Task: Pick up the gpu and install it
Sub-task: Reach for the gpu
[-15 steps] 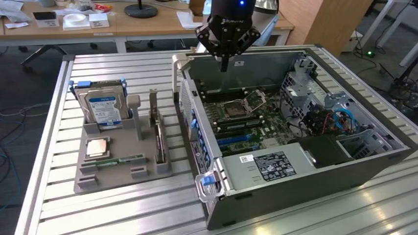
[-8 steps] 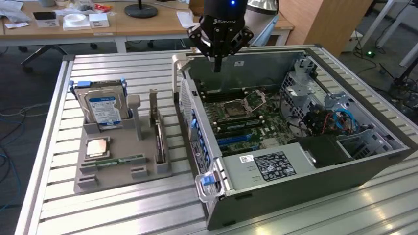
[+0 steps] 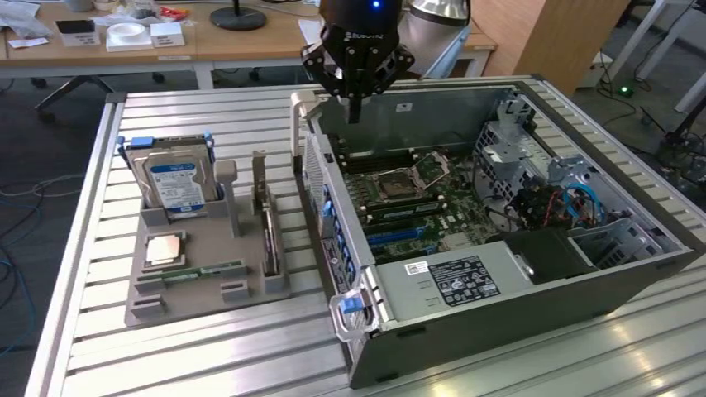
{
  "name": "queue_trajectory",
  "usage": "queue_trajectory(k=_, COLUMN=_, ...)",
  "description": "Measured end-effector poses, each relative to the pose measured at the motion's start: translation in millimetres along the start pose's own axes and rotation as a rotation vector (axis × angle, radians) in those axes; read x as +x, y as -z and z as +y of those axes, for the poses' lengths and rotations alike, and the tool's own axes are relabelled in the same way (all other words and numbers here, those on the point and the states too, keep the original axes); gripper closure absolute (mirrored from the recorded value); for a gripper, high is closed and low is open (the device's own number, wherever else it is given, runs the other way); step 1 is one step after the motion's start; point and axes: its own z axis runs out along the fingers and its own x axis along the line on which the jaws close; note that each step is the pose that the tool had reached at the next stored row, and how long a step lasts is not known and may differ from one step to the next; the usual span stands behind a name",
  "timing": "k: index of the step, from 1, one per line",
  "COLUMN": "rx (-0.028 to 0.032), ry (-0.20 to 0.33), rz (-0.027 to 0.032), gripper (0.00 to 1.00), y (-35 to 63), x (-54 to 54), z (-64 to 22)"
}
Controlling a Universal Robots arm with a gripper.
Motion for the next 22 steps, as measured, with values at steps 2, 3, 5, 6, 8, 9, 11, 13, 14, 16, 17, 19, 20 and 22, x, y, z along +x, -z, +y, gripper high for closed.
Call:
queue_trajectory(k=2, rx=-0.0001, ry=0.0, rz=-0.0001, gripper=0.89, y=0.0, x=5.4, z=-0.4)
queue_trajectory(k=3, rx=-0.0001, ry=0.0, rz=-0.0001, gripper=0.89, y=0.1, x=8.4, z=-0.6)
queue_trajectory(k=5, rx=-0.0001, ry=0.0, rz=-0.0001, gripper=0.89, y=0.1, x=15.1, z=-1.1)
queue_trajectory(k=6, rx=0.0, ry=0.0, rz=0.0, gripper=0.89, y=0.2, x=19.0, z=-1.5)
queue_trajectory(k=8, rx=0.0, ry=0.0, rz=0.0, gripper=0.89, y=0.2, x=26.2, z=-2.0)
queue_trajectory(k=9, rx=-0.0001, ry=0.0, rz=0.0, gripper=0.89, y=0.2, x=29.3, z=-2.2)
queue_trajectory(k=11, rx=0.0, ry=0.0, rz=0.0, gripper=0.89, y=0.1, x=34.9, z=-2.6)
queue_trajectory(k=13, rx=0.0001, ry=0.0, rz=0.0, gripper=0.89, y=-0.3, x=39.9, z=-3.1)
queue_trajectory(k=14, rx=0.0003, ry=0.0, rz=0.0003, gripper=0.89, y=-0.5, x=42.4, z=-3.2)
queue_trajectory(k=16, rx=0.001, ry=0.0, rz=0.0011, gripper=0.89, y=-1.0, x=47.8, z=-3.7)
queue_trajectory(k=17, rx=0.0013, ry=0.0, rz=0.0015, gripper=0.89, y=-1.2, x=50.6, z=-3.9)
queue_trajectory(k=19, rx=0.002, ry=0.0, rz=0.0022, gripper=0.89, y=-1.7, x=56.7, z=-4.4)
queue_trajectory(k=20, rx=0.0023, ry=0.0, rz=0.0027, gripper=0.89, y=-1.9, x=59.5, z=-4.6)
queue_trajectory(k=22, rx=0.003, ry=0.0, rz=0.0037, gripper=0.89, y=-2.3, x=64.6, z=-5.0)
